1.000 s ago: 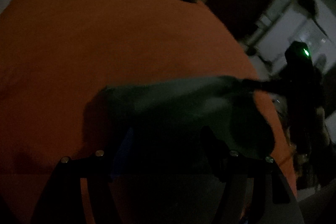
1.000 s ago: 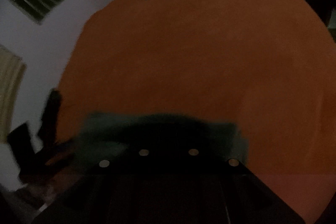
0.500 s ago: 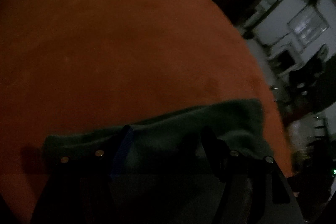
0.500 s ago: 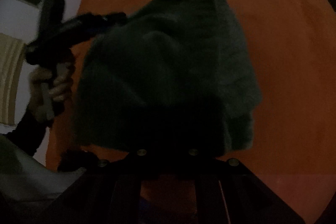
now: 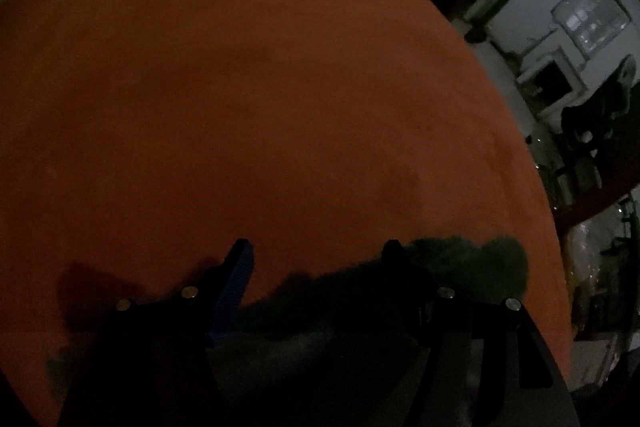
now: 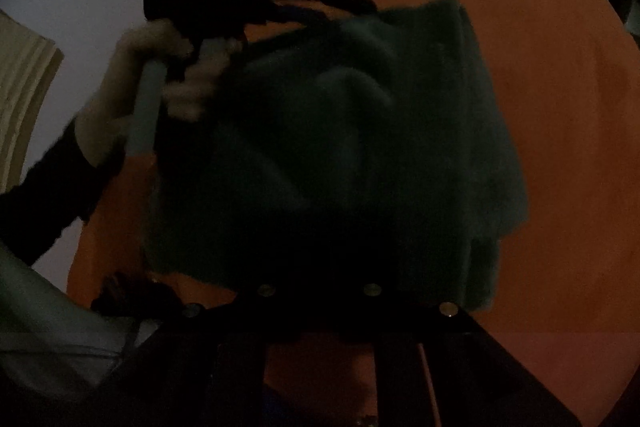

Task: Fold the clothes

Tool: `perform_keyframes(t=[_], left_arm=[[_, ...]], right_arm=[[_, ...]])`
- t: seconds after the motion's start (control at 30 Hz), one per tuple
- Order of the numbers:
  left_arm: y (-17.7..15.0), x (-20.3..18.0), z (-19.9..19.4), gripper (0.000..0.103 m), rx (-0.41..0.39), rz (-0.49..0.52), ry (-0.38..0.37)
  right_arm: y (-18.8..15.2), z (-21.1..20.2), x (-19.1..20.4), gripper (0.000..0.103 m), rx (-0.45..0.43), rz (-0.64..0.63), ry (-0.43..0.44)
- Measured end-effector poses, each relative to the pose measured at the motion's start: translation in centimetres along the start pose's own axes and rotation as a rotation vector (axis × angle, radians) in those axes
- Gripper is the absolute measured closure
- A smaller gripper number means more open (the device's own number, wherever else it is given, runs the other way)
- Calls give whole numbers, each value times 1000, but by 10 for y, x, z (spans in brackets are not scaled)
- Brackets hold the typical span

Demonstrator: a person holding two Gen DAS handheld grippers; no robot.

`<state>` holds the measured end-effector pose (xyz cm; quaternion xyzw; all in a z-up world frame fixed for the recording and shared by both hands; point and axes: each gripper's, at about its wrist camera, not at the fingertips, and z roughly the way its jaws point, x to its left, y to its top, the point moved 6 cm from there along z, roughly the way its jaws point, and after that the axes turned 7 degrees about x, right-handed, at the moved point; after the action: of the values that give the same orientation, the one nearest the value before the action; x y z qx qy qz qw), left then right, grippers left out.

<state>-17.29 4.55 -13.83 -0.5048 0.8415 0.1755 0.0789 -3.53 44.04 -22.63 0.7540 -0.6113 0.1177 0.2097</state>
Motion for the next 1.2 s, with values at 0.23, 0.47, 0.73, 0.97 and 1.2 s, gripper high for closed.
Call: perform_keyframes(t=[0.23, 0.47, 0.73, 0.97, 1.2], left_arm=[[-18, -55, -18, 35, 134, 248, -251], [-32, -88, 22, 44, 284, 388, -250], [-17, -77, 33, 91, 252, 243, -336], [-17, -77, 36, 93, 210, 204, -343], [-12, -78, 43, 92, 205, 177, -350]], right_arm=[[-12, -18, -14, 52, -75, 104, 26], [-56, 5, -21, 51, 22, 255, 101], [-38, 25, -28, 51, -8, 459, 380], [-71, -3, -29, 88, -81, 459, 381], [-86, 0, -48, 100, -56, 490, 227]])
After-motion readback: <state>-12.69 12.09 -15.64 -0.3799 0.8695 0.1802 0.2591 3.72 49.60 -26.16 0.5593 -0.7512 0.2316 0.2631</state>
